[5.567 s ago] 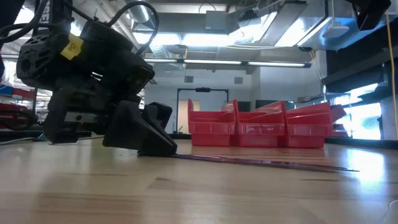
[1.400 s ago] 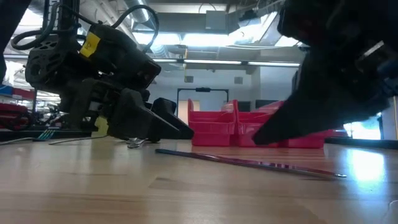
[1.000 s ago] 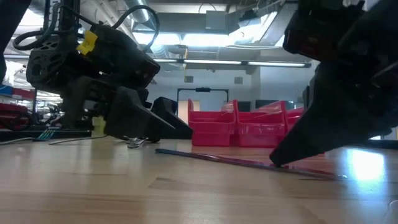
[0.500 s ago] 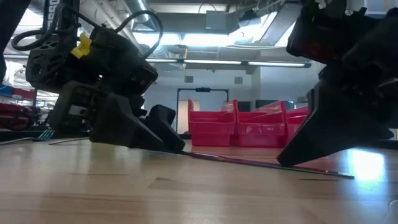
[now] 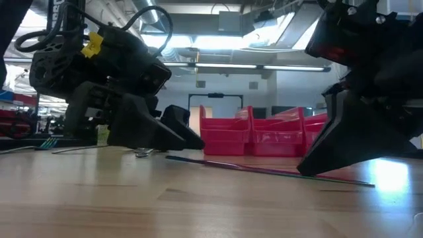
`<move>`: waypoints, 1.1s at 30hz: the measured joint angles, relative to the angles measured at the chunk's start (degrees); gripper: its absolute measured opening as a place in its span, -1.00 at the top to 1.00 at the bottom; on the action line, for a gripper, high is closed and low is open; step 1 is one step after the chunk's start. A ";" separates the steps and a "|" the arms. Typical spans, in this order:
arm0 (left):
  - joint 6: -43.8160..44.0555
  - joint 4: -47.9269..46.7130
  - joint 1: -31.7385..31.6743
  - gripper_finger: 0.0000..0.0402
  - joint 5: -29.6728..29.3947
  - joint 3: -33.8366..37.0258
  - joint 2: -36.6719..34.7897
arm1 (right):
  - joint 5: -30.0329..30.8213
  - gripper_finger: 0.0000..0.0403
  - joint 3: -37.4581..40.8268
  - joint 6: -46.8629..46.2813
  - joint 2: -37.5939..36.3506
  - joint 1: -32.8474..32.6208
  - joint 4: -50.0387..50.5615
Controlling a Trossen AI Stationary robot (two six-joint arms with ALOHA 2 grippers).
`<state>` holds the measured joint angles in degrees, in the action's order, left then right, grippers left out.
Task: Sort silverware
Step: Put the blue knife into the right red silverware bin
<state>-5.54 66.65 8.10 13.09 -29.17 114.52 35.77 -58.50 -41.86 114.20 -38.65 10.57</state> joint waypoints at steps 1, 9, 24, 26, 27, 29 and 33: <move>-0.65 -0.05 0.00 -0.06 -0.34 -0.34 0.00 | 0.00 1.00 0.02 0.57 0.01 0.00 -0.02; -2.95 -2.79 -2.31 -0.06 -0.77 -2.72 0.00 | -0.07 1.00 0.09 1.83 0.05 0.00 -0.17; -6.28 -11.75 -8.20 -0.06 12.43 -3.62 0.02 | -0.39 1.00 0.15 0.19 0.14 0.04 -0.50; -8.69 -12.30 -7.89 -0.06 11.95 -3.62 0.02 | -0.42 1.00 0.15 0.15 0.14 0.04 -0.52; -9.78 -12.56 -7.73 -0.06 11.83 -3.63 0.02 | -0.42 1.00 0.15 0.11 0.14 0.04 -0.52; -11.62 -13.02 -7.38 -0.06 11.16 -3.71 -0.02 | -0.42 1.00 0.15 0.03 0.16 0.04 -0.52; -11.37 -13.43 -7.06 -0.06 10.29 -3.71 -0.11 | -0.37 1.00 0.15 -0.01 0.16 0.04 -0.55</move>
<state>-16.91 53.22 1.04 23.38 -32.88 114.41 35.40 -58.35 -41.88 114.37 -38.61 10.02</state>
